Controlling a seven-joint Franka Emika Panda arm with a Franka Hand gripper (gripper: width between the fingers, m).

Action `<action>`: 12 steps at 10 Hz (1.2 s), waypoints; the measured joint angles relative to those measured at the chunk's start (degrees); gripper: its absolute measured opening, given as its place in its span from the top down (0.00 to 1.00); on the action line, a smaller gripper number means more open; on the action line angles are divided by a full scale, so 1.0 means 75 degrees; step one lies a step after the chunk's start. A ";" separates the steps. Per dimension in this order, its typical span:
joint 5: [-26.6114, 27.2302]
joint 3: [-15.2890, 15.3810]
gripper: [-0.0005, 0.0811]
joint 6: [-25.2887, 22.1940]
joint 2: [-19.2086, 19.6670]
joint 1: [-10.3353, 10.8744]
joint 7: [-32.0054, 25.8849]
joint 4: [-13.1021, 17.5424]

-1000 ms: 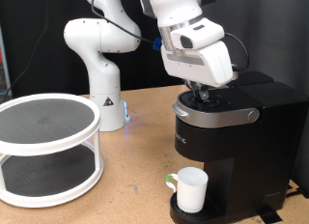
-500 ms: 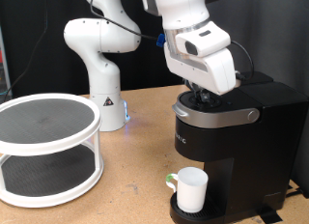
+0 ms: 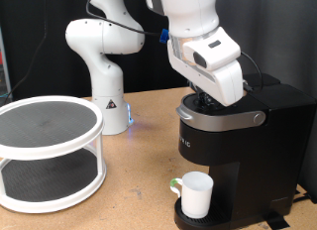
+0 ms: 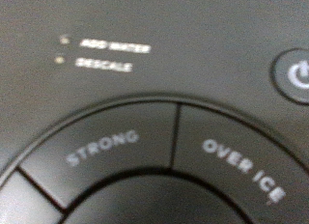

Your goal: Make a cup of coffee with the keurig machine

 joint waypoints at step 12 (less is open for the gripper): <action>0.0894 -0.0152 0.99 0.0498 -0.0346 -0.0031 -0.1169 -0.0505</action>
